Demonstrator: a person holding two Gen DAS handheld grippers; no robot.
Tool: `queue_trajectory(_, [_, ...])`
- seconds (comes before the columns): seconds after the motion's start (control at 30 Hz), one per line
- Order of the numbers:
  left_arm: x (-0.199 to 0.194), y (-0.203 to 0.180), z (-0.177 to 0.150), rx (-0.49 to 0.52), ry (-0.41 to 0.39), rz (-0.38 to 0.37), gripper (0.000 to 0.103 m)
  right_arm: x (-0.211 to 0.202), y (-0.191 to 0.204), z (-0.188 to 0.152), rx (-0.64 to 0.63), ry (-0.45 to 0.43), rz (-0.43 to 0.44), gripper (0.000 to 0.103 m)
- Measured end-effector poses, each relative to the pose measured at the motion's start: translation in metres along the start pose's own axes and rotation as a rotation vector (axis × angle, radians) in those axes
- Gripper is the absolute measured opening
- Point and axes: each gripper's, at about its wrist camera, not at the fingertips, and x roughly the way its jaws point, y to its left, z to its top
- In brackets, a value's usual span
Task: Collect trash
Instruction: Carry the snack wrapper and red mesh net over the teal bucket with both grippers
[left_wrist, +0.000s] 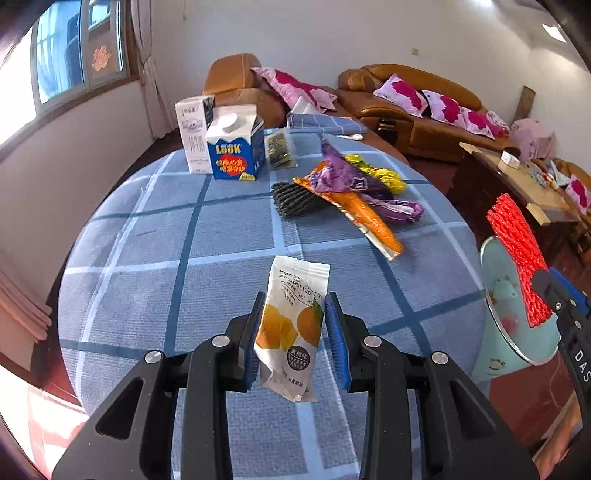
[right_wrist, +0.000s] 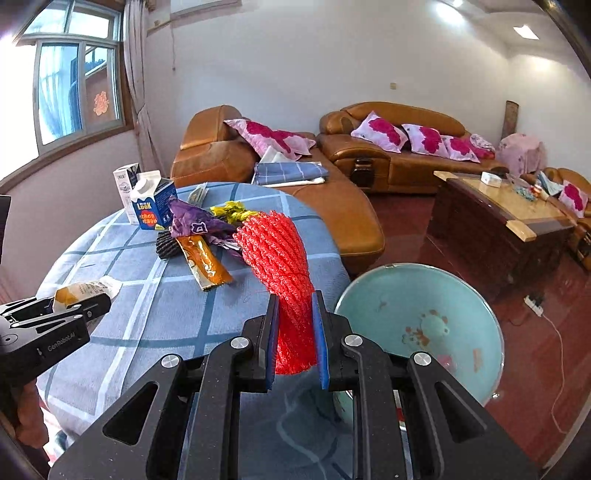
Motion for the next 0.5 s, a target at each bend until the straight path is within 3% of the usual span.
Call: queue_trajectory(0.5, [-0.031,-0.042,-0.007,0.079,-0.046,0.001,0.032,-0.034,-0.027,-0.016,0.032,-0.050,-0.047,0.018])
